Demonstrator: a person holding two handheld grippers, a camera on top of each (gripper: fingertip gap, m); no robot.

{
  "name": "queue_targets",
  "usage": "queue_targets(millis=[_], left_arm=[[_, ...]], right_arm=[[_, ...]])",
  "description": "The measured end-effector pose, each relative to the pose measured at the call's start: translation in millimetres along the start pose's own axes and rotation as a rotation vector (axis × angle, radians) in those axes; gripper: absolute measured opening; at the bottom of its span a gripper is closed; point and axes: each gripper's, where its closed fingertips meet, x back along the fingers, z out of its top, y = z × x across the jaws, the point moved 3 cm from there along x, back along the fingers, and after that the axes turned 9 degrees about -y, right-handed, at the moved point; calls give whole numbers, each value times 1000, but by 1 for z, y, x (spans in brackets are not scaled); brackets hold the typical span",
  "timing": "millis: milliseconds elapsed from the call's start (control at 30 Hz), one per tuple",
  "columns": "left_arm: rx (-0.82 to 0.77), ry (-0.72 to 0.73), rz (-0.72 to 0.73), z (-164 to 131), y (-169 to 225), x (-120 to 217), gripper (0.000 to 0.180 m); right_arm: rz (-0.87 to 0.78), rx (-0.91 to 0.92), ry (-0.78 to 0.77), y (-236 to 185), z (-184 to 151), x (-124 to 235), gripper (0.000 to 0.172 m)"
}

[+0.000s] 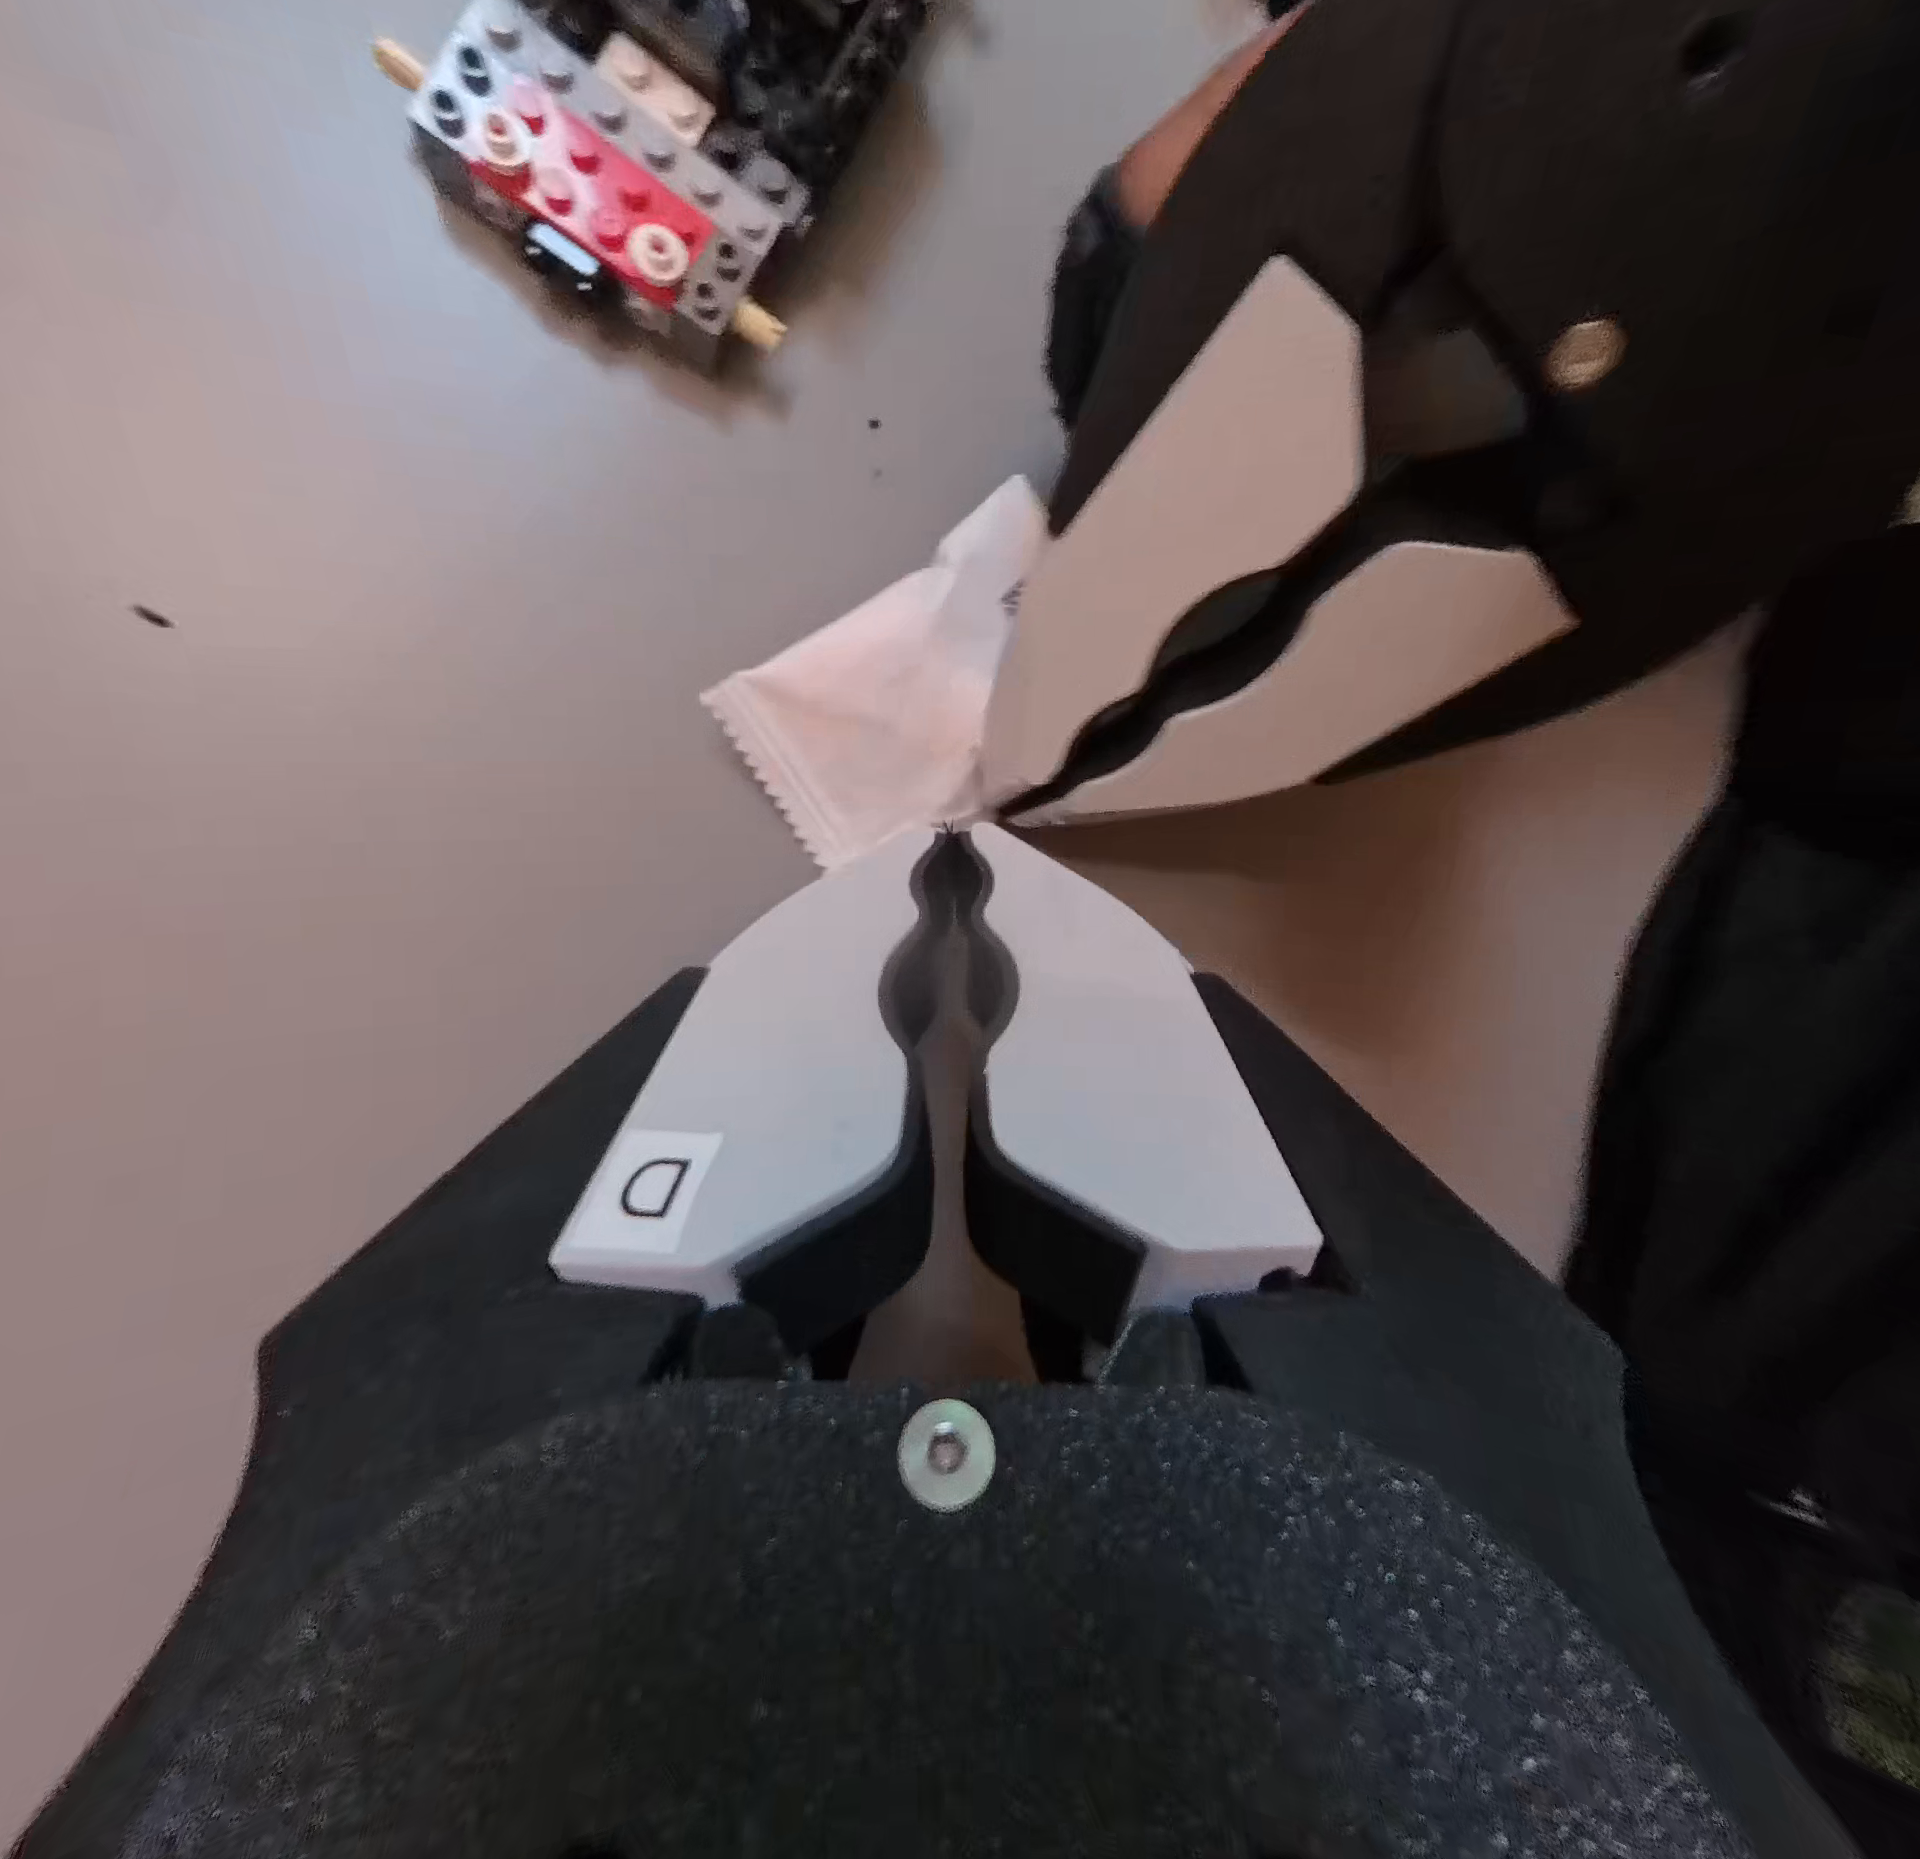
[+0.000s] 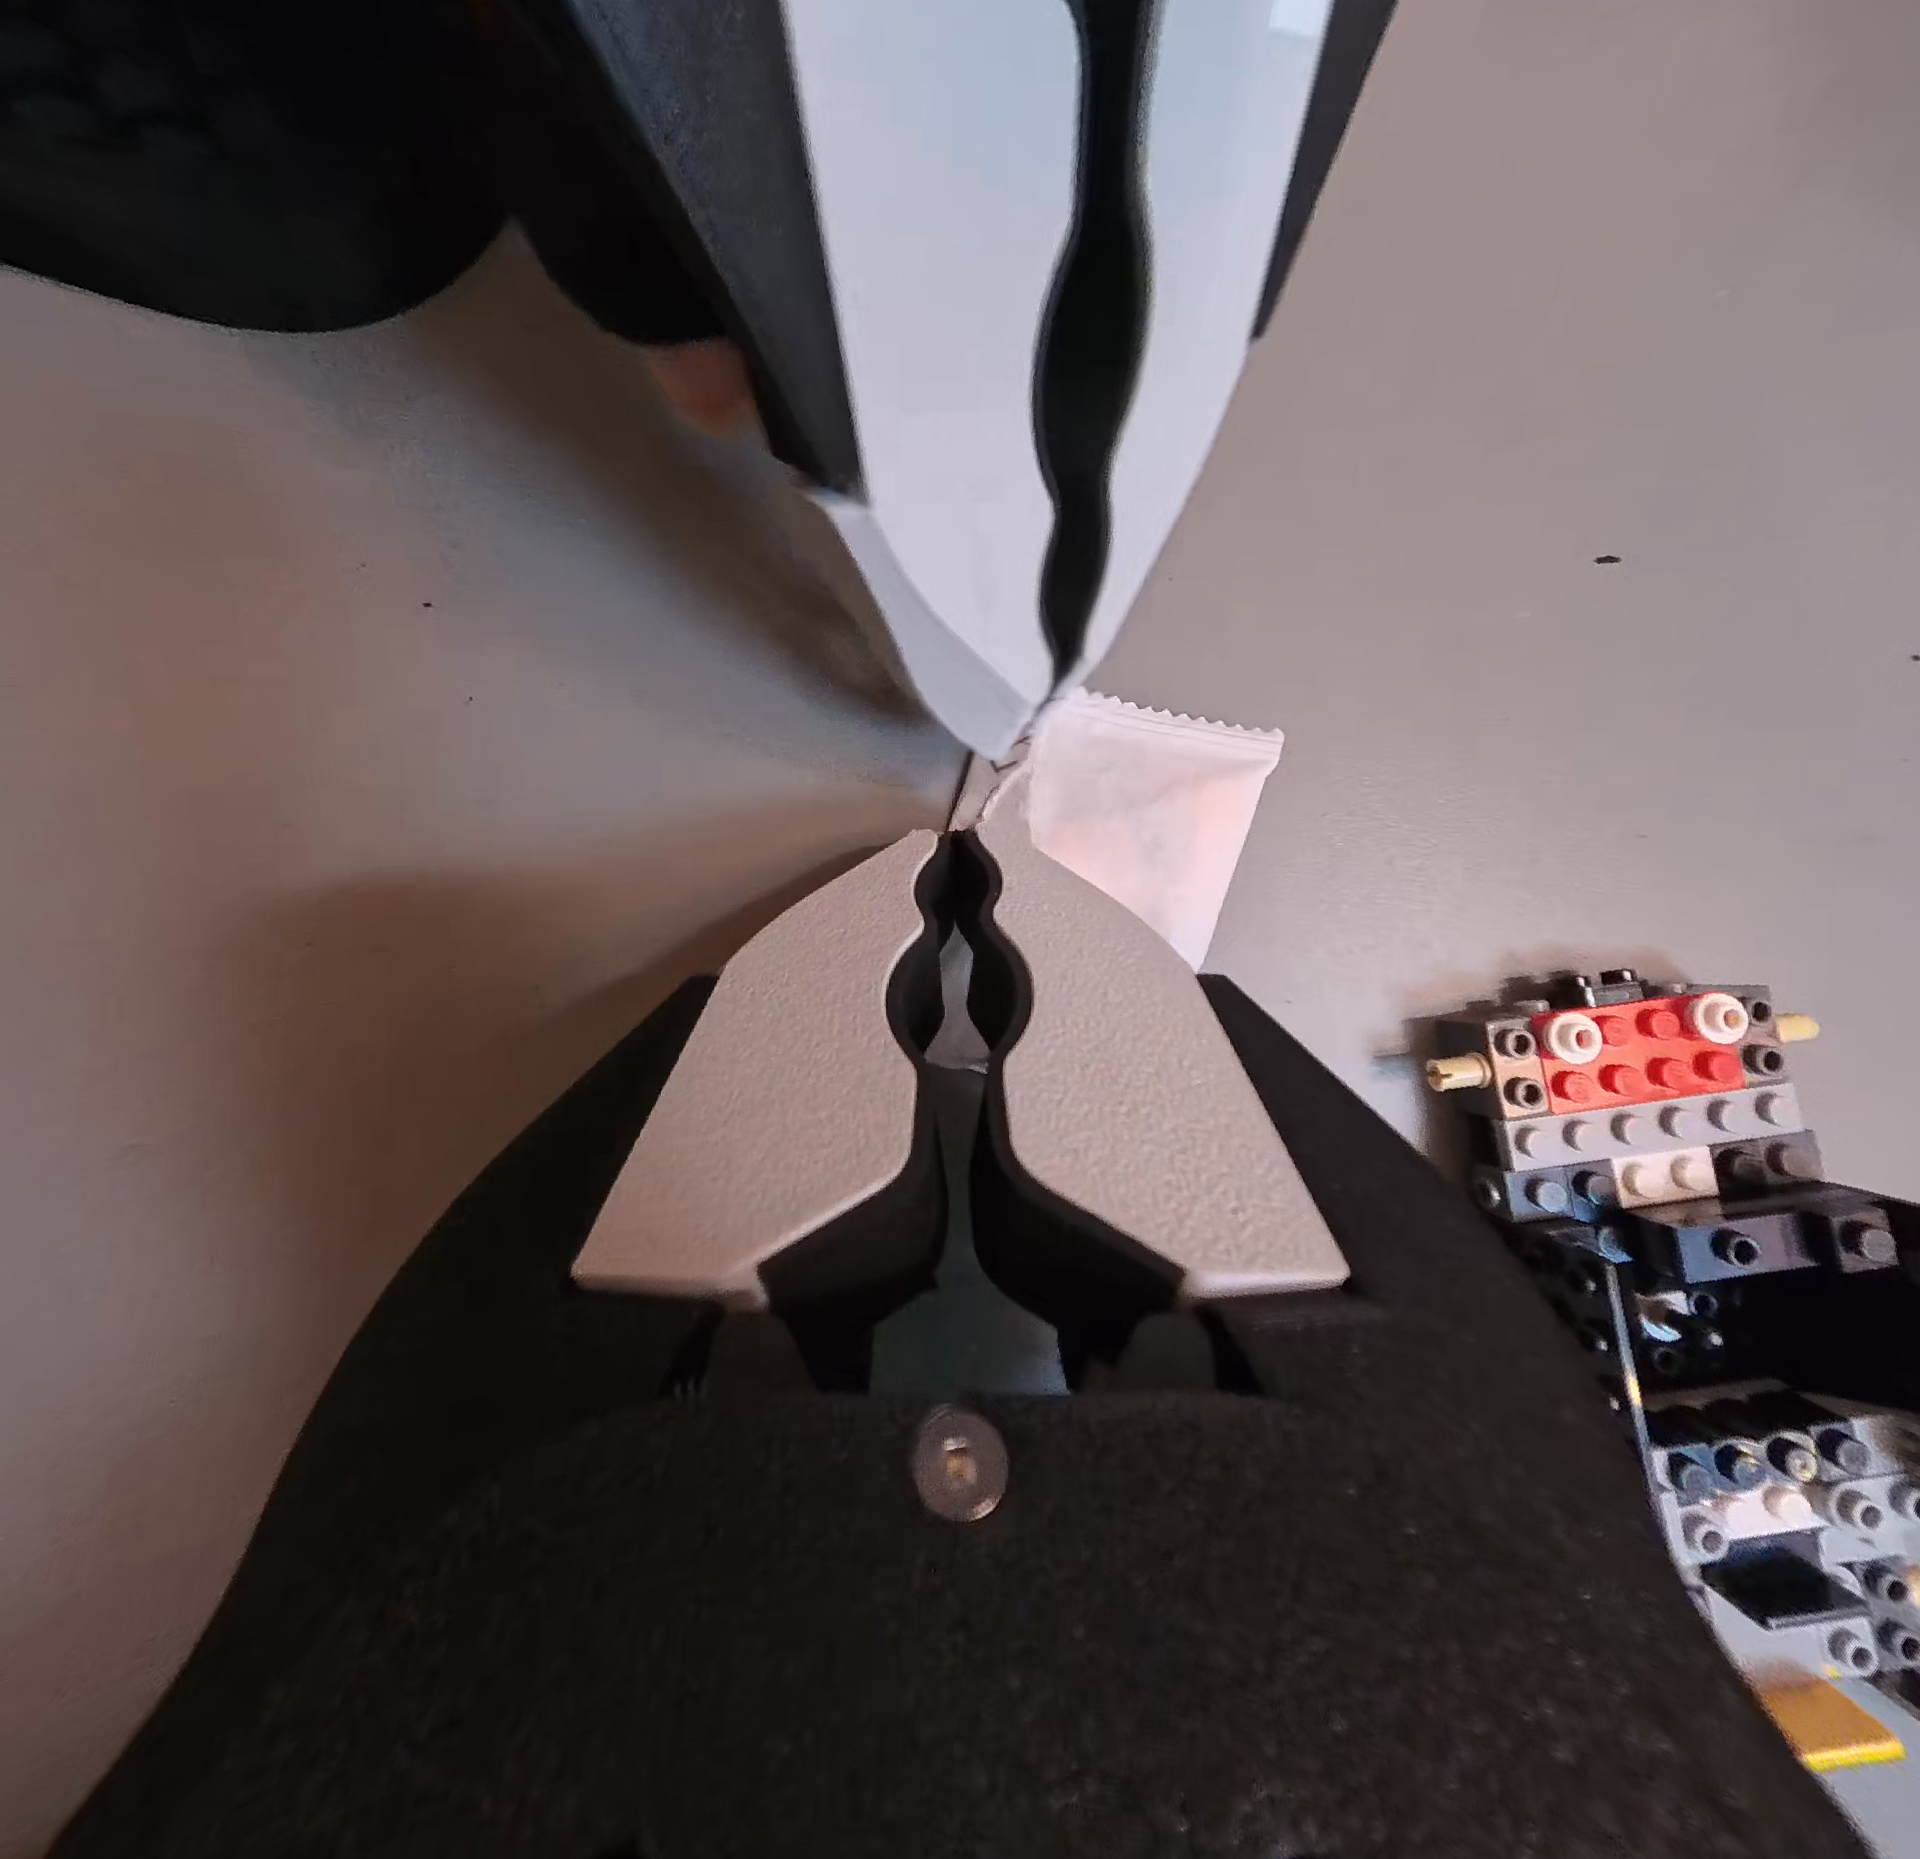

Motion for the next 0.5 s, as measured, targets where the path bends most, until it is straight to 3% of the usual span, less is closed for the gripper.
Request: queue_targets(millis=[67,500], left_arm=[[-3,-59,29,-5,-9,-11,0],[-35,0,-1,-6,-8,-15,1]], right_arm=[[3,-2,-1,0,0,0,0],[10,-24,16,0,-5,3,0]])
